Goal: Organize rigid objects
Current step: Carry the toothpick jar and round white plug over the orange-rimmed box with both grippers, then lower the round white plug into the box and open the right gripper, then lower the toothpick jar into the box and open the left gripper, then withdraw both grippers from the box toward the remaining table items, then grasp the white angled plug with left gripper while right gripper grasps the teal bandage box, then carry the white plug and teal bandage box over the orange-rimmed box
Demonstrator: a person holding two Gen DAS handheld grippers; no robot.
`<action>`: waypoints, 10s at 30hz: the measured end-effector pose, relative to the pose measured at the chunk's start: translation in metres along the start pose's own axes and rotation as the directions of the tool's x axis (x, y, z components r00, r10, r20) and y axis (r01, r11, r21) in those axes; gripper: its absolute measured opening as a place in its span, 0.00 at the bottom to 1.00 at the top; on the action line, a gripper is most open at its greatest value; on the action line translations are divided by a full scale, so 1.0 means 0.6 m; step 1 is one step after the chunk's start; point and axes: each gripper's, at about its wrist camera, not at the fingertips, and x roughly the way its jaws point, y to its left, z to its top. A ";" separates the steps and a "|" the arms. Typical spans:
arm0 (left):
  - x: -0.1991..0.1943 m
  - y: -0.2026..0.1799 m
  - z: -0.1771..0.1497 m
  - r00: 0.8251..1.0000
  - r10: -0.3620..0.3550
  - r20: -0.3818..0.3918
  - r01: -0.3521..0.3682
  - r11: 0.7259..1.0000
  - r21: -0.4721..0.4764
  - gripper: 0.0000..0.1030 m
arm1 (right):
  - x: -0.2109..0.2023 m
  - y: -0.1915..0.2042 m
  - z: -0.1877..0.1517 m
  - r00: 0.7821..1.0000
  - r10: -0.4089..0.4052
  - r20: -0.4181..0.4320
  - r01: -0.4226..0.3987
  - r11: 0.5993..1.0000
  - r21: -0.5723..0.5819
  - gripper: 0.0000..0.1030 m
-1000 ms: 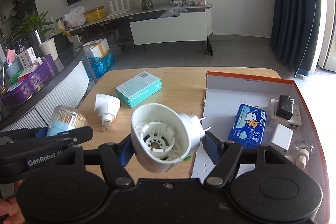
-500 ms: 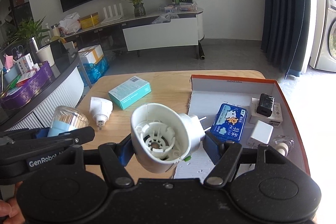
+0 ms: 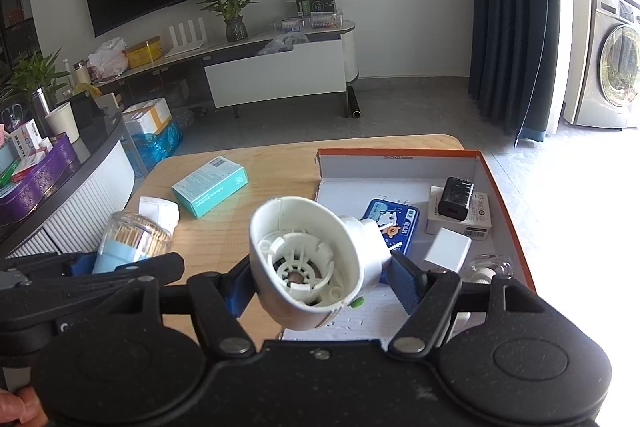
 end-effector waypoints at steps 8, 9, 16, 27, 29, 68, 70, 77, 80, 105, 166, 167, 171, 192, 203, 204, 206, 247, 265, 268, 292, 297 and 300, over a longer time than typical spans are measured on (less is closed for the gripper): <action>0.009 -0.027 0.005 1.000 -0.021 -0.005 0.021 0.999 0.032 0.46 | -0.010 -0.028 -0.002 1.000 -0.027 0.006 0.027 0.999 0.020 0.80; 0.010 -0.029 0.005 1.000 -0.022 -0.005 0.022 0.999 0.033 0.46 | -0.011 -0.031 -0.002 1.000 -0.029 0.007 0.029 0.999 0.024 0.80; 0.019 -0.046 0.006 0.999 -0.036 -0.010 0.037 0.998 0.044 0.46 | -0.014 -0.047 -0.002 0.999 -0.046 0.010 0.045 0.998 0.040 0.80; 0.031 -0.079 0.009 0.997 -0.068 -0.020 0.069 0.995 0.075 0.46 | -0.022 -0.086 -0.004 0.996 -0.086 0.019 0.084 0.993 0.078 0.80; 0.034 -0.086 0.009 0.997 -0.076 -0.023 0.078 0.994 0.081 0.46 | -0.023 -0.093 -0.004 0.995 -0.093 0.020 0.091 0.992 0.087 0.80; 0.100 -0.147 0.014 0.987 -0.125 -0.100 0.137 0.982 0.130 0.46 | 0.010 -0.153 0.023 0.992 -0.126 0.012 0.123 0.984 0.126 0.80; 0.104 -0.149 0.015 0.986 -0.128 -0.104 0.141 0.981 0.131 0.46 | 0.016 -0.154 0.028 0.992 -0.124 0.011 0.122 0.985 0.124 0.80; 0.116 -0.156 0.024 0.985 -0.132 -0.108 0.146 0.980 0.135 0.46 | 0.031 -0.162 0.044 0.992 -0.122 0.008 0.121 0.986 0.117 0.80; 0.120 -0.157 0.030 0.985 -0.133 -0.106 0.146 0.980 0.134 0.46 | 0.036 -0.165 0.052 0.992 -0.122 0.009 0.120 0.986 0.117 0.80; 0.173 -0.161 0.092 0.986 -0.126 -0.107 0.137 0.984 0.110 0.46 | 0.102 -0.180 0.120 0.994 -0.109 -0.004 0.109 0.991 0.080 0.80; 0.150 -0.100 0.108 0.992 -0.040 -0.121 0.045 0.998 0.041 0.85 | 0.068 -0.161 0.089 0.996 -0.087 0.033 0.082 0.990 0.118 0.81; 0.144 -0.093 0.105 0.992 -0.035 -0.121 0.040 0.999 0.035 0.86 | 0.069 -0.155 0.087 0.996 -0.081 0.028 0.077 0.990 0.115 0.81; 0.126 -0.070 0.097 0.994 -0.005 -0.110 0.009 1.000 0.028 0.88 | 0.073 -0.117 0.080 0.999 -0.045 0.013 0.044 0.995 0.091 0.82; 0.072 0.044 0.075 0.994 0.077 -0.077 -0.081 0.996 -0.048 0.88 | 0.084 0.013 0.066 0.998 0.055 -0.030 -0.056 0.998 -0.017 0.82; 0.067 0.081 0.066 0.991 0.105 -0.079 -0.110 0.992 -0.063 0.88 | 0.094 0.057 0.062 0.996 0.081 -0.049 -0.084 0.995 -0.050 0.82; 0.067 0.084 0.066 0.991 0.106 -0.080 -0.111 0.992 -0.065 0.88 | 0.096 0.059 0.062 0.995 0.083 -0.051 -0.086 0.995 -0.052 0.82; 0.067 0.091 0.065 0.991 0.108 -0.080 -0.114 0.991 -0.069 0.88 | 0.098 0.064 0.063 0.995 0.086 -0.054 -0.089 0.994 -0.056 0.82; 0.133 0.206 0.035 0.978 0.151 -0.141 -0.169 0.978 -0.122 0.87 | 0.219 0.156 0.045 0.973 0.170 -0.153 -0.185 0.978 -0.091 0.83; 0.212 0.214 0.035 0.963 0.214 -0.161 -0.232 0.967 -0.101 0.95 | 0.272 0.136 0.055 0.971 0.162 -0.174 -0.175 0.982 -0.065 0.84; 0.226 0.215 0.033 0.962 0.230 -0.150 -0.246 0.964 -0.101 0.92 | 0.278 0.130 0.061 0.972 0.164 -0.169 -0.175 0.983 -0.055 0.84; 0.143 0.253 0.015 0.968 0.226 -0.105 -0.243 0.950 -0.197 0.64 | 0.467 0.274 0.167 0.964 0.018 -0.265 0.054 0.964 0.262 0.88; 0.141 0.272 0.015 0.967 0.237 -0.095 -0.252 0.941 -0.226 0.64 | 0.516 0.286 0.165 0.940 -0.032 -0.339 0.114 0.968 0.225 0.97; 0.138 0.279 0.013 0.965 0.244 -0.095 -0.260 0.934 -0.245 0.64 | 0.505 0.289 0.154 0.932 0.001 -0.362 0.053 0.989 0.139 0.87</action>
